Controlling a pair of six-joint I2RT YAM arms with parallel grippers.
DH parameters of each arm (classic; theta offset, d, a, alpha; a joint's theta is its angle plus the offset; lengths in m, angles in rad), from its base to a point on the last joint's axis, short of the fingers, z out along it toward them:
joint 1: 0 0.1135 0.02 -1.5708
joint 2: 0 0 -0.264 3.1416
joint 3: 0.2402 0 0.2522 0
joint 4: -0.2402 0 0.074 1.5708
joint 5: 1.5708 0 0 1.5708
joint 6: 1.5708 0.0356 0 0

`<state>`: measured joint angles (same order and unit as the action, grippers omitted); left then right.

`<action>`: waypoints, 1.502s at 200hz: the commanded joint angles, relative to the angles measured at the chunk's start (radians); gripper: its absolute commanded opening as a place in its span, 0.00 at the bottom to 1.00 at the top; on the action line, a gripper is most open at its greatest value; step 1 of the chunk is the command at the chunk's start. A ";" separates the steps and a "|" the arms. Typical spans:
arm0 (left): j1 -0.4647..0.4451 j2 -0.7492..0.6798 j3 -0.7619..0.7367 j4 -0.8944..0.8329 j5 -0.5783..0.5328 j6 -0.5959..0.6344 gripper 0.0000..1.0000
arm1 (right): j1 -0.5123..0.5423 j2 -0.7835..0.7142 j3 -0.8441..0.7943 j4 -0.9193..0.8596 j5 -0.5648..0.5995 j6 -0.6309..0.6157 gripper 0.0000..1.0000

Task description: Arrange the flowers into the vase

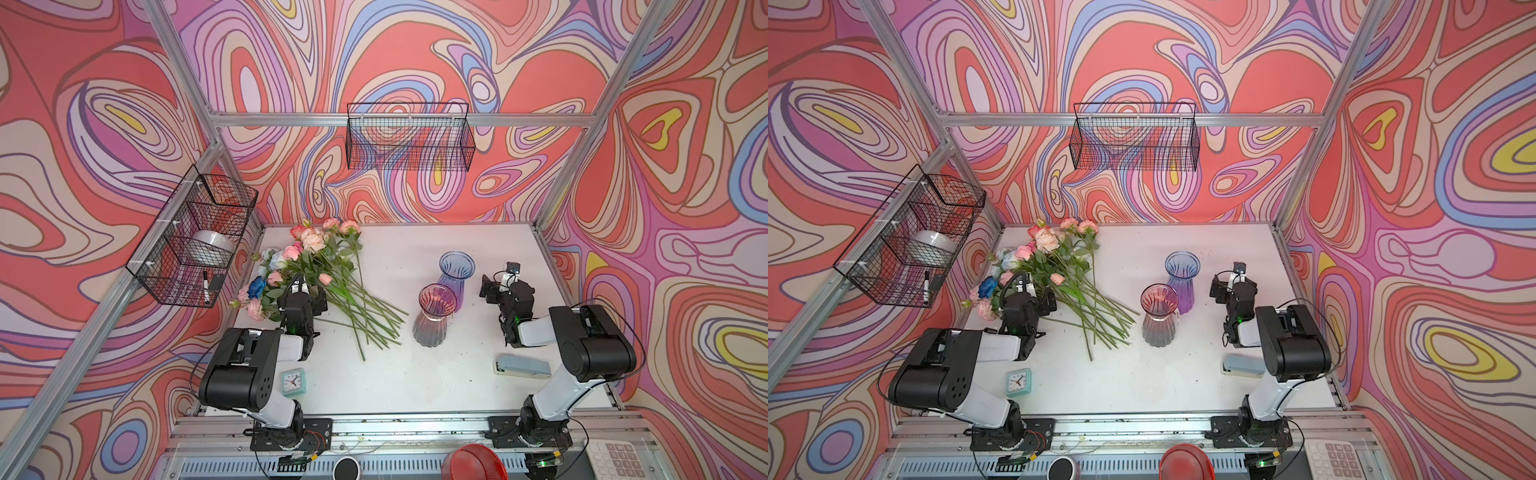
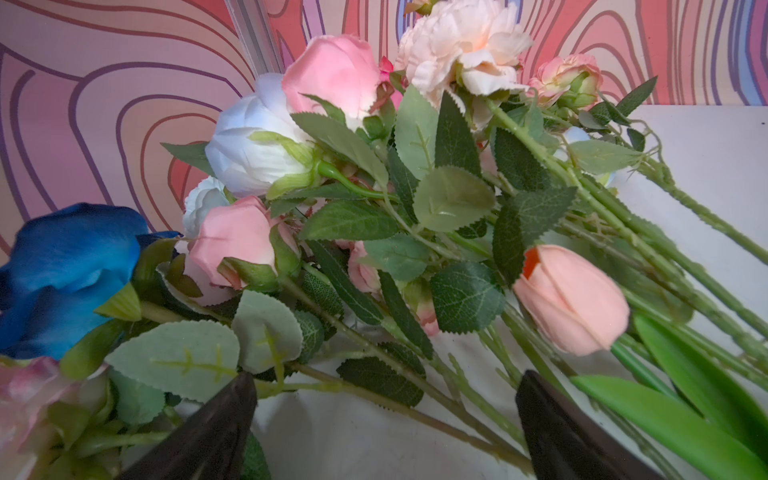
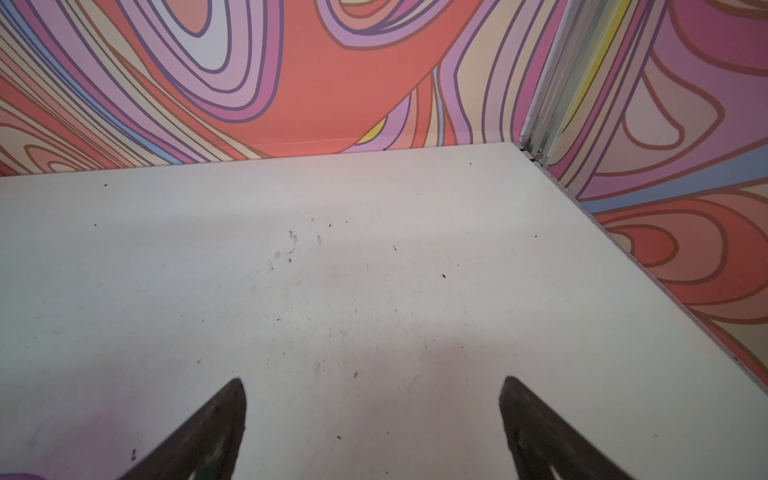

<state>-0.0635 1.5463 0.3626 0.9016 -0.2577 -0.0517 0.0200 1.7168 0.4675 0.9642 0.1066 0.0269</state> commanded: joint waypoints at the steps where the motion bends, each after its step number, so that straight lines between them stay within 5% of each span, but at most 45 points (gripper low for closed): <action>1: 0.008 0.000 0.002 0.022 0.002 0.017 1.00 | -0.006 -0.003 0.001 -0.005 -0.007 -0.007 0.98; 155: 0.008 -0.012 0.004 0.011 -0.021 0.009 1.00 | -0.027 -0.018 0.003 -0.024 -0.040 0.017 0.98; 181: 0.007 -0.066 0.009 -0.043 0.011 0.023 1.00 | -0.026 -0.104 0.053 -0.186 0.058 0.049 0.98; 224: 0.007 -0.210 0.109 -0.324 -0.109 -0.027 1.00 | -0.025 -0.227 0.109 -0.364 0.244 0.128 0.98; 252: 0.008 -0.330 0.241 -0.551 -0.175 -0.202 1.00 | -0.026 -0.289 0.158 -0.494 0.373 0.277 0.98; 279: 0.009 -0.406 0.322 -0.675 -0.154 -0.519 1.00 | -0.031 -0.328 0.310 -0.951 0.446 0.681 0.98; 300: 0.008 -0.448 0.388 -0.876 -0.086 -0.775 1.00 | -0.043 -0.331 0.357 -0.999 0.302 0.614 0.98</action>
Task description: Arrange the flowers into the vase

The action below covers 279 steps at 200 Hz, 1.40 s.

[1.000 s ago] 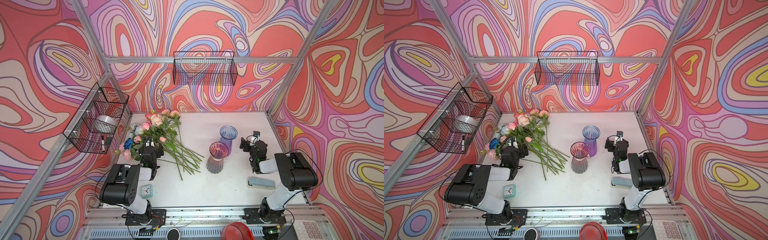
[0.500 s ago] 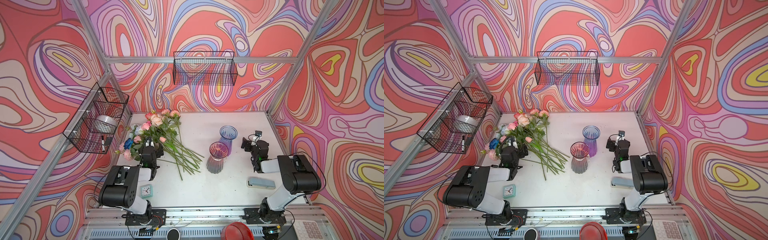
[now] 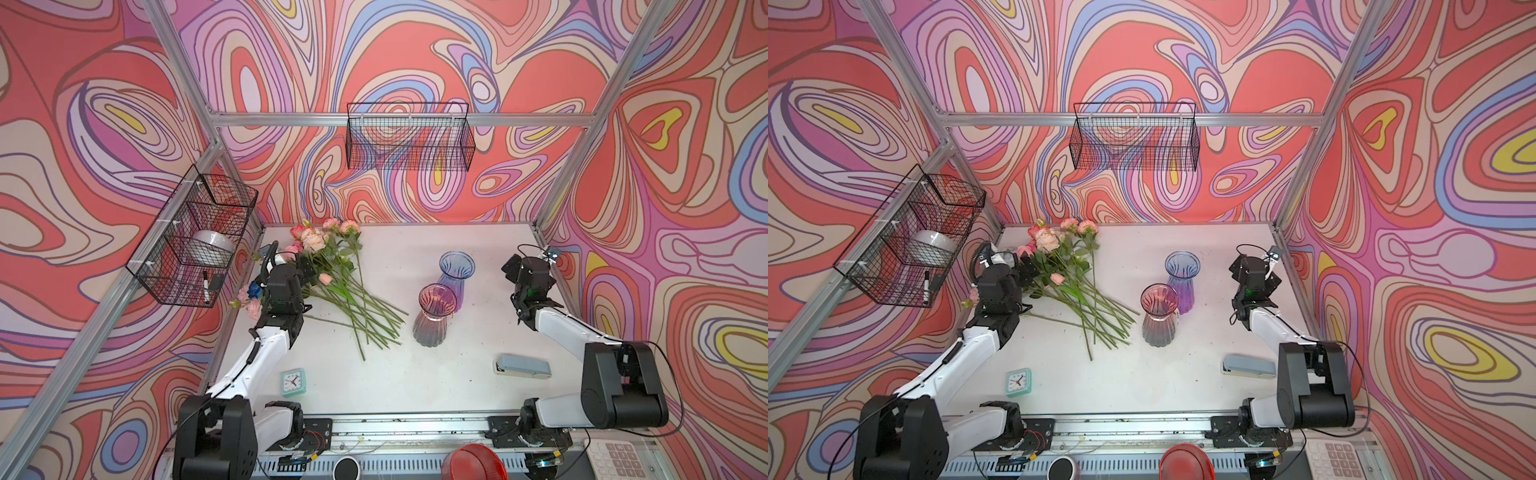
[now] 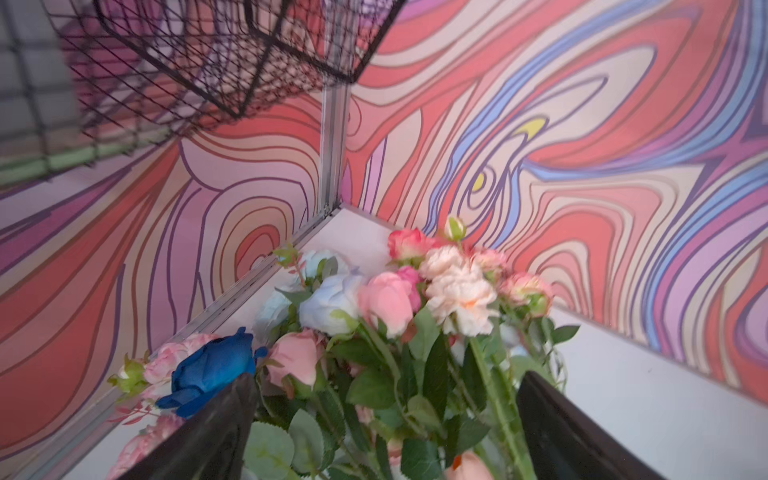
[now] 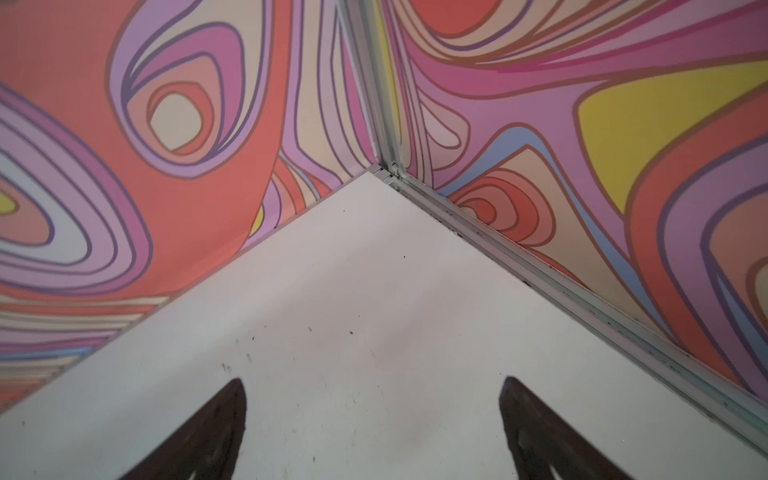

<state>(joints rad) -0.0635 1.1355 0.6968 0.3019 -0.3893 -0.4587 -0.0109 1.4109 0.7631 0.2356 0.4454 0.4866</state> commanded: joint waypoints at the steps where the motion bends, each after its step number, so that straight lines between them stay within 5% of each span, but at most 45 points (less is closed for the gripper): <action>1: 0.008 -0.040 0.055 -0.278 0.054 -0.369 1.00 | -0.013 -0.026 0.061 -0.273 -0.042 0.156 0.98; 39: 0.008 -0.109 0.038 -0.177 0.377 -0.352 1.00 | -0.012 -0.130 0.125 -0.335 -0.322 0.033 0.98; 81: 0.008 -0.216 -0.012 -0.102 0.484 -0.456 1.00 | -0.013 -0.101 0.323 -0.577 -0.669 -0.040 0.87; 110: 0.008 -0.262 -0.029 -0.086 0.571 -0.455 1.00 | 0.007 -0.088 0.387 -0.682 -0.803 -0.072 0.76; 165: -0.002 -0.189 0.084 -0.230 0.832 -0.402 0.86 | 0.177 -0.017 0.488 -0.798 -0.699 -0.126 0.65; 215: -0.122 -0.185 0.119 -0.334 0.771 -0.290 0.77 | 0.234 0.074 0.556 -0.815 -0.632 -0.114 0.47; 279: -0.153 -0.190 0.140 -0.356 0.794 -0.278 0.77 | 0.256 0.128 0.600 -0.839 -0.564 -0.118 0.14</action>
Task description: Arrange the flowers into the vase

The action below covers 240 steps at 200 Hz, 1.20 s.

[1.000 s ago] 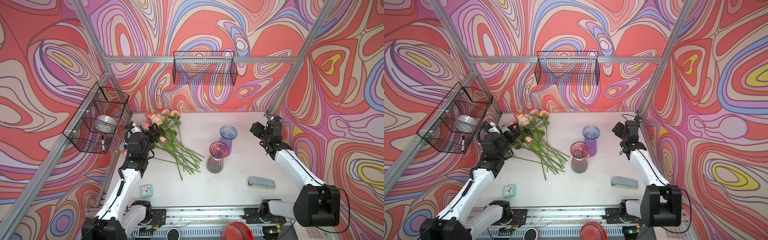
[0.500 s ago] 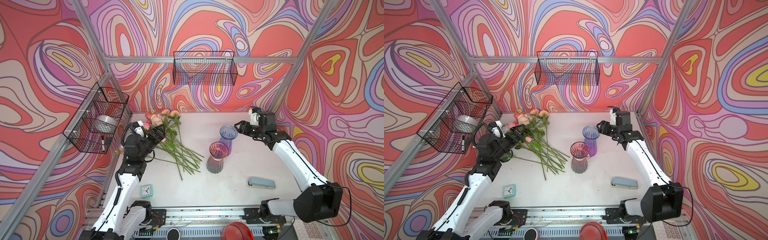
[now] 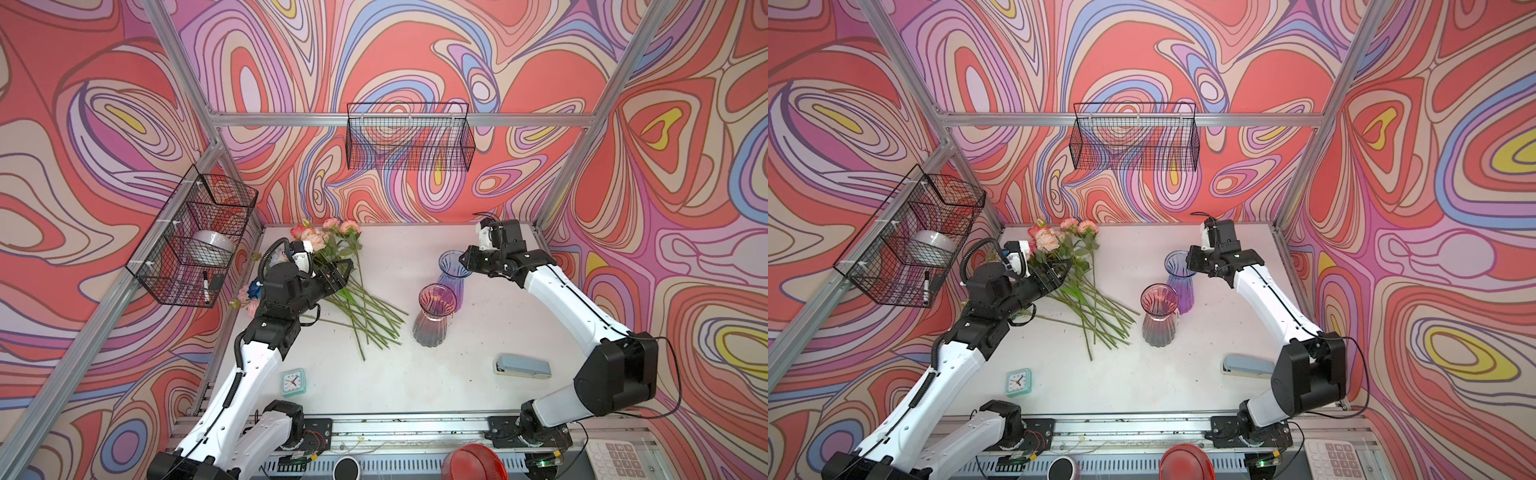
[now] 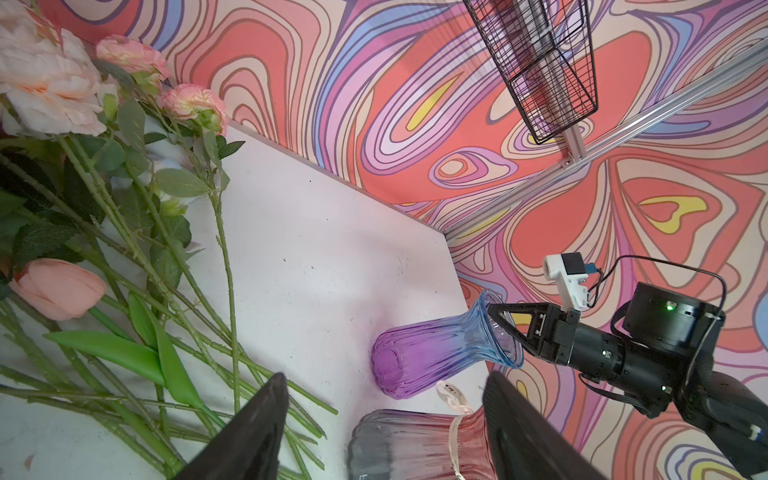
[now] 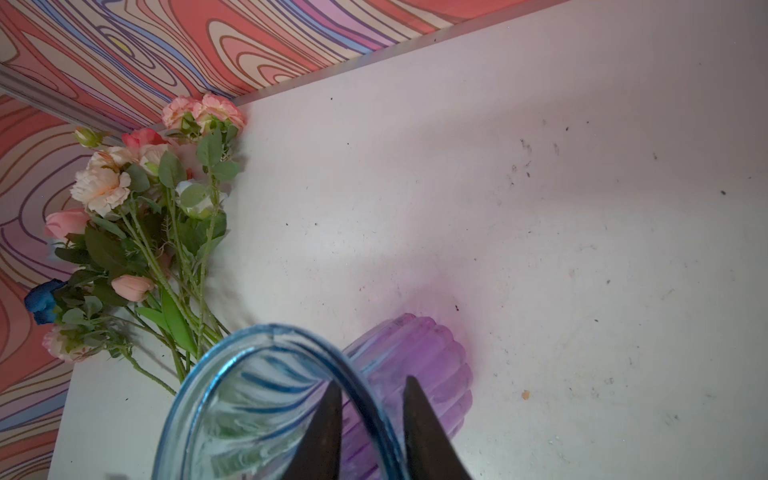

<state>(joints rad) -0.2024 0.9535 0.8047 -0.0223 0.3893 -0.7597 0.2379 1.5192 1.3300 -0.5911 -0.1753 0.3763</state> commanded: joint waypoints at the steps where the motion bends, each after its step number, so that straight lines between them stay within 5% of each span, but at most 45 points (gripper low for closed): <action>1: -0.014 -0.007 0.032 -0.032 0.016 0.023 0.77 | 0.008 0.019 0.033 -0.013 0.059 -0.007 0.13; 27: -0.021 -0.004 0.046 -0.053 0.020 0.035 0.78 | 0.008 0.040 0.063 -0.016 0.112 -0.008 0.00; 121: -0.023 -0.054 0.057 -0.174 0.032 0.074 0.78 | -0.139 0.303 0.369 -0.100 0.167 0.017 0.00; 178: -0.023 -0.082 0.080 -0.235 0.042 0.086 0.79 | -0.253 0.336 0.390 -0.165 0.172 0.044 0.00; 240: -0.023 -0.068 0.090 -0.300 0.025 0.068 0.82 | -0.256 0.302 0.376 -0.139 0.136 0.060 0.54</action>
<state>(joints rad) -0.2222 0.8825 0.8669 -0.2741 0.4191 -0.6857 -0.0227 1.8336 1.7149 -0.7242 -0.0418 0.4339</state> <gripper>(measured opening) 0.816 0.488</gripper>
